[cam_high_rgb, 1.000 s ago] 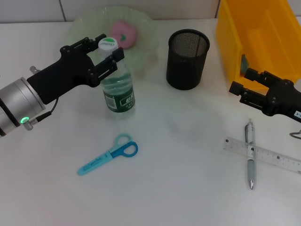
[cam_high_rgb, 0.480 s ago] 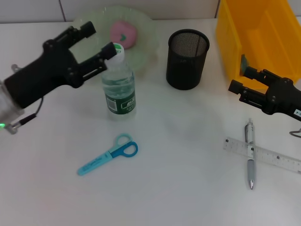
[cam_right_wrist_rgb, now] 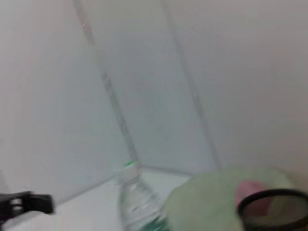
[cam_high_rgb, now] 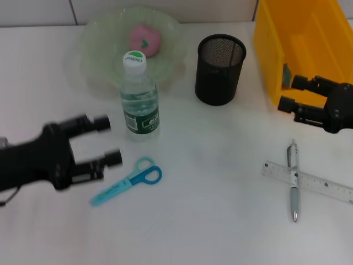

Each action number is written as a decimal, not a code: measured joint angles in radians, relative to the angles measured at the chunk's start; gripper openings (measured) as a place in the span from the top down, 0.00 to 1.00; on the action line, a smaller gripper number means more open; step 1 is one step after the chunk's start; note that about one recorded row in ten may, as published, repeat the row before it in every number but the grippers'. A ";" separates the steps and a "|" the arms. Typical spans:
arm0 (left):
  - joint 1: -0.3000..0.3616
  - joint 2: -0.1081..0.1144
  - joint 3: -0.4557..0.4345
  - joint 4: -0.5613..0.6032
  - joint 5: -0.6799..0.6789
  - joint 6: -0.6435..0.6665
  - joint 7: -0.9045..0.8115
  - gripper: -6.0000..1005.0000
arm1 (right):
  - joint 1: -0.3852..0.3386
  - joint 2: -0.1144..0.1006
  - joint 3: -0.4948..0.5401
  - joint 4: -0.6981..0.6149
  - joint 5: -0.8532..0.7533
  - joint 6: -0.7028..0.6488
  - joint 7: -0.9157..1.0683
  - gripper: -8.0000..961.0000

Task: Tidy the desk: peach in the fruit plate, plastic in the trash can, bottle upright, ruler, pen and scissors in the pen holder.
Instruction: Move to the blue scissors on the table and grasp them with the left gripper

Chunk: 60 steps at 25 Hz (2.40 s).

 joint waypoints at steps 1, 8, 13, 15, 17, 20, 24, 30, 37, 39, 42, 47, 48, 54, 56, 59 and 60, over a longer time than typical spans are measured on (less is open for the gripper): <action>0.000 0.000 0.000 0.000 0.000 0.000 0.000 0.22 | 0.000 0.000 0.000 0.000 0.000 0.000 0.000 0.19; 0.009 -0.043 -0.001 0.000 0.178 -0.085 0.066 0.22 | 0.064 0.012 -0.106 -0.316 -0.229 -0.159 0.271 0.19; 0.008 -0.057 -0.002 -0.001 0.207 -0.121 0.062 0.22 | 0.113 0.034 -0.225 -0.476 -0.360 -0.182 0.438 0.19; 0.008 -0.058 -0.002 -0.001 0.209 -0.122 0.060 0.22 | 0.134 0.048 -0.292 -0.560 -0.434 -0.182 0.522 0.19; 0.008 -0.057 -0.003 -0.001 0.208 -0.123 0.060 0.22 | 0.148 0.051 -0.348 -0.600 -0.477 -0.178 0.575 0.19; 0.008 -0.054 -0.004 -0.001 0.206 -0.123 0.059 0.22 | 0.169 0.051 -0.423 -0.631 -0.527 -0.167 0.624 0.19; 0.007 -0.054 -0.004 -0.001 0.205 -0.124 0.059 0.22 | 0.187 0.053 -0.489 -0.647 -0.567 -0.142 0.657 0.19; 0.002 -0.051 -0.003 0.008 0.210 -0.125 0.007 0.22 | 0.215 0.054 -0.610 -0.650 -0.595 -0.083 0.692 0.19; 0.006 -0.047 0.001 0.217 0.299 -0.118 -0.368 0.22 | 0.204 0.056 -0.613 -0.633 -0.592 -0.041 0.684 0.19; 0.006 -0.048 0.001 0.276 0.332 -0.113 -0.440 0.22 | 0.199 0.056 -0.611 -0.626 -0.591 -0.036 0.680 0.19; 0.005 -0.069 0.008 0.533 0.498 -0.087 -0.728 0.22 | 0.183 0.055 -0.591 -0.617 -0.589 -0.025 0.660 0.19; -0.024 -0.098 0.034 0.704 0.650 -0.049 -0.924 0.22 | 0.149 0.052 -0.492 -0.576 -0.509 -0.024 0.588 0.19; -0.033 -0.103 0.055 0.730 0.673 -0.042 -0.964 0.22 | 0.141 0.051 -0.470 -0.568 -0.489 -0.027 0.570 0.19; -0.075 -0.102 0.168 0.763 0.697 -0.029 -1.101 0.22 | 0.100 0.048 -0.351 -0.541 -0.454 -0.049 0.484 0.19; -0.107 -0.104 0.223 0.773 0.724 -0.032 -1.165 0.22 | 0.089 0.048 -0.314 -0.533 -0.452 -0.059 0.458 0.19; -0.132 -0.106 0.283 0.778 0.751 -0.064 -1.209 0.23 | 0.078 0.047 -0.265 -0.516 -0.447 -0.073 0.417 0.19; -0.137 -0.106 0.321 0.785 0.756 -0.095 -1.225 0.23 | 0.076 0.046 -0.247 -0.504 -0.445 -0.074 0.404 0.19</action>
